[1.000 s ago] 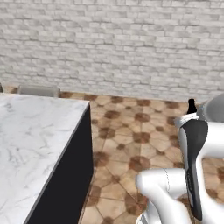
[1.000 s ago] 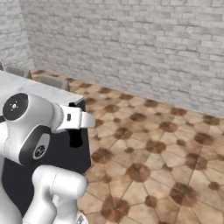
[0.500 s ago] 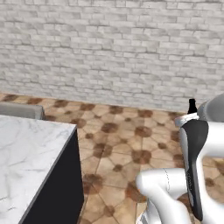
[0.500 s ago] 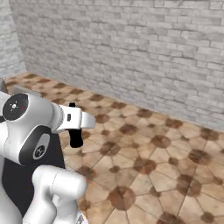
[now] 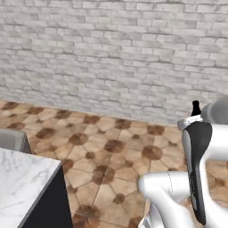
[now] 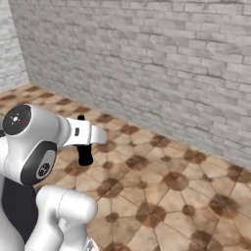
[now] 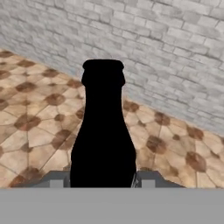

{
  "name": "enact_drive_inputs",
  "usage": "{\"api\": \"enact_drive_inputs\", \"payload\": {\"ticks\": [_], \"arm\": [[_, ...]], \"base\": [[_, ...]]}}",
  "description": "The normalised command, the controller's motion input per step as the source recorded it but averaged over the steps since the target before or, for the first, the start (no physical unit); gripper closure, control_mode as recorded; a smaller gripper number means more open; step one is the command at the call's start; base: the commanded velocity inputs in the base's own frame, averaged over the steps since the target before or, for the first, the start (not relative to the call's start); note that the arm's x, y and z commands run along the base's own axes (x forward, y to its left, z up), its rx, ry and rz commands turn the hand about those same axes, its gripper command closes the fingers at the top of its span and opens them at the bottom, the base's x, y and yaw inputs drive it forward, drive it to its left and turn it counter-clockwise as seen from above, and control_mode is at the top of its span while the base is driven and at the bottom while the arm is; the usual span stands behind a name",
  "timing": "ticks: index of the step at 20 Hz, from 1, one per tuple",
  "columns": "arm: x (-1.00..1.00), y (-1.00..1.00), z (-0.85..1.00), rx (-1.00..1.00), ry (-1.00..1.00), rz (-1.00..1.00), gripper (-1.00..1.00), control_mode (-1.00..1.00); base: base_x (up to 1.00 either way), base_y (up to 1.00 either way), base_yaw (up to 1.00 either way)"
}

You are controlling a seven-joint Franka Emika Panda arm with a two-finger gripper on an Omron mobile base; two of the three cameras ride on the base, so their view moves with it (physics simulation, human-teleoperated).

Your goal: Open the fridge, grab two sodas, and place both sodas inside the bowl with ice on the dining counter.

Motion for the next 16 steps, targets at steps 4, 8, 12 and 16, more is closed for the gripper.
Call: {"api": "enact_drive_inputs", "payload": {"ticks": [4, 8, 12, 16], "arm": [[0.0, 0.0, 0.0, 0.0, 0.0, 0.0, 1.0, 1.0], [0.0, 0.0, 0.0, 0.0, 0.0, 0.0, 1.0, 1.0], [0.0, 0.0, 0.0, 0.0, 0.0, 0.0, 1.0, 1.0], [0.0, 0.0, 0.0, 0.0, 0.0, 0.0, 1.0, 1.0]], "base": [[0.98, -0.44, 0.25], [0.88, -0.37, 0.22], [0.94, -0.23, 0.25], [0.98, -0.05, 0.3]]}}
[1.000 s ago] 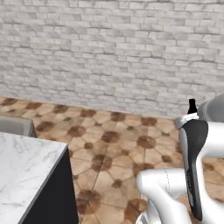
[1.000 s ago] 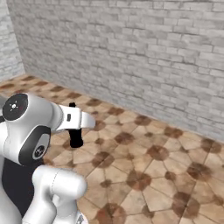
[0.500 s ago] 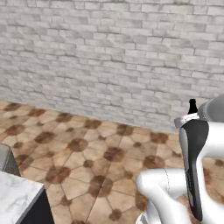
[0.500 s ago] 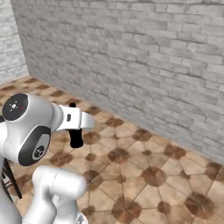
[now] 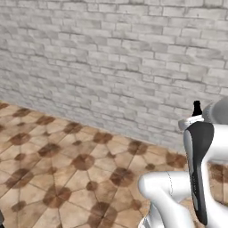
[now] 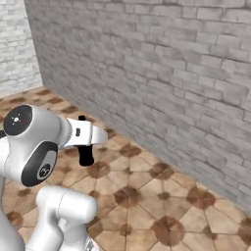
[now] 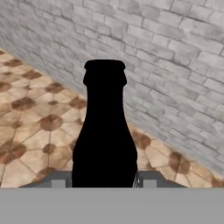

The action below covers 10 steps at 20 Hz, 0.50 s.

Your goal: Open the fridge, grab two sodas, and place both sodas inside the bowl with ice on the dining counter.

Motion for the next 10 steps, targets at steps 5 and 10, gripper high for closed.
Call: {"api": "enact_drive_inputs", "payload": {"ticks": [5, 10], "arm": [[0.0, 0.0, 0.0, 0.0, 0.0, 0.0, 1.0, 1.0], [0.0, 0.0, 0.0, 0.0, 0.0, 0.0, 1.0, 1.0]], "base": [[0.85, 0.0, 0.32], [0.73, 0.0, 0.35]]}}
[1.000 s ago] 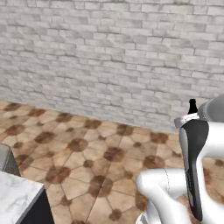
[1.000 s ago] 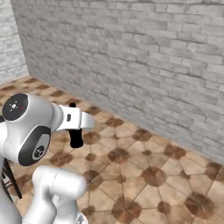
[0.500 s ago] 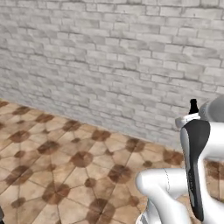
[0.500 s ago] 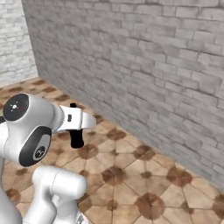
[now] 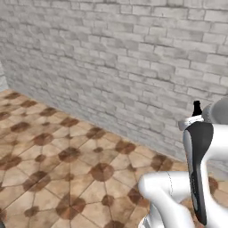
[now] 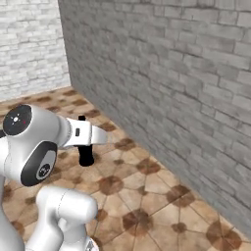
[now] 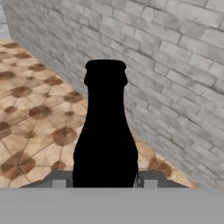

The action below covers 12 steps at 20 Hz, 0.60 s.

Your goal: Open the fridge, grab two sodas, and place both sodas inside the bowl with ice on the dining counter.

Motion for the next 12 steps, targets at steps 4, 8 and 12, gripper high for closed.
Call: {"api": "enact_drive_inputs", "payload": {"ticks": [4, 8, 12], "arm": [[0.0, 0.0, 0.0, 0.0, 0.0, 0.0, 1.0, 1.0], [0.0, 0.0, 0.0, 0.0, 0.0, 0.0, 1.0, 1.0], [0.0, 0.0, 0.0, 0.0, 0.0, 0.0, 1.0, 1.0]], "base": [[0.7, 0.0, 0.36], [0.76, 0.0, 0.37], [0.79, 0.0, 0.39]]}}
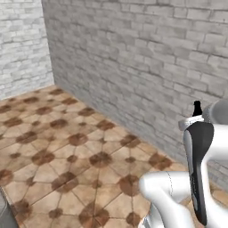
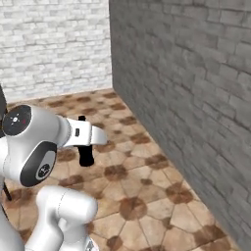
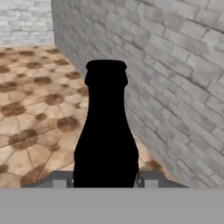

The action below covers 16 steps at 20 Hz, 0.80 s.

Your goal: Open the fridge, grab two sodas, and place both sodas inside the bowl with ice on the dining counter.

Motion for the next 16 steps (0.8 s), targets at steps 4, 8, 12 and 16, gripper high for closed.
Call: {"api": "enact_drive_inputs", "payload": {"ticks": [4, 8, 12, 16], "arm": [[0.0, 0.0, 0.0, 0.0, 0.0, 0.0, 1.0, 1.0], [0.0, 0.0, 0.0, 0.0, 0.0, 0.0, 1.0, 1.0], [0.0, 0.0, 0.0, 0.0, 0.0, 0.0, 1.0, 1.0], [0.0, 0.0, 0.0, 0.0, 0.0, 0.0, 1.0, 1.0]], "base": [[0.79, 0.0, 0.39], [0.79, 0.0, 0.39], [0.9, 0.0, 0.38], [1.0, 0.0, 0.36]]}}
